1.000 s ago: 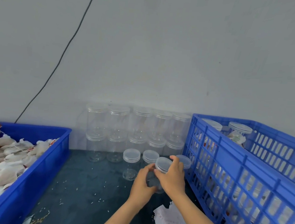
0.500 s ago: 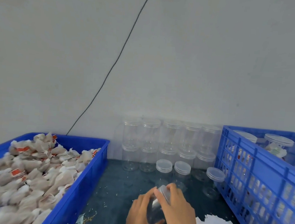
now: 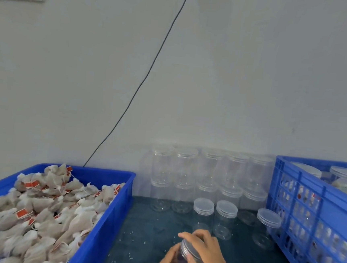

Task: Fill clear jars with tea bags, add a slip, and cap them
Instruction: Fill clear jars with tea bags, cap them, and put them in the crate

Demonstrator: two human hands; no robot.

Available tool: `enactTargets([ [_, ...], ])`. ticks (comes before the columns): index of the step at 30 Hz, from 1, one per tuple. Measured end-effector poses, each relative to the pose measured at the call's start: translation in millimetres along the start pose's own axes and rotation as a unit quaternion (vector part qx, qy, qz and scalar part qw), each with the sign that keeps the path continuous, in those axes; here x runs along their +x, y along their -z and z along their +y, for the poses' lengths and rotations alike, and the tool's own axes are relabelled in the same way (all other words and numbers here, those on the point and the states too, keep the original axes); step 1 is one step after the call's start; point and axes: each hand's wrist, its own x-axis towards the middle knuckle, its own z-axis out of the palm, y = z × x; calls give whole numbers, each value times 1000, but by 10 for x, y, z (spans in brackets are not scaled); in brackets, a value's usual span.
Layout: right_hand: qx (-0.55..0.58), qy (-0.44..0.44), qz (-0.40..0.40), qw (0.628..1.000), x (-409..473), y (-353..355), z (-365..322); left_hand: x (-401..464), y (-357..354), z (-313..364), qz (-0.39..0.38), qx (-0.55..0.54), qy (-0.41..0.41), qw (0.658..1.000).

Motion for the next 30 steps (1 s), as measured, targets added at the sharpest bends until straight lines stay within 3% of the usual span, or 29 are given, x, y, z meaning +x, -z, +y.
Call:
enactTargets([
  [1,35,12,4,999,-23,-10,21,2,-30,-42,-33,-168,20,985],
  [2,80,14,19,996,-49,-25,31,-67,-40,-110,-25,-317,5,948],
  [3,121,1,40,992,-70,-39,21,-113,66,-243,-52,-373,-56,925],
  [4,149,-28,62,986,-80,-53,6,-100,97,-307,-78,-375,-109,917],
  [5,162,-67,78,981,-73,-60,-8,36,92,-388,-47,-364,-100,925],
  [9,34,-175,74,981,11,-47,-33,139,24,-339,8,-414,-85,906],
  [13,74,-123,35,989,41,31,-18,113,18,-380,-6,-442,-60,895],
  [19,179,-61,-93,978,-8,296,-23,92,54,-359,-8,-443,-43,896],
  [22,184,-97,-78,975,-2,291,-109,72,66,-356,-6,-436,-53,899],
  [26,66,-172,-37,982,51,160,-158,66,56,-359,-4,-426,-54,903],
  [30,121,-125,-53,983,63,203,-119,67,48,-356,-1,-435,-51,899],
])
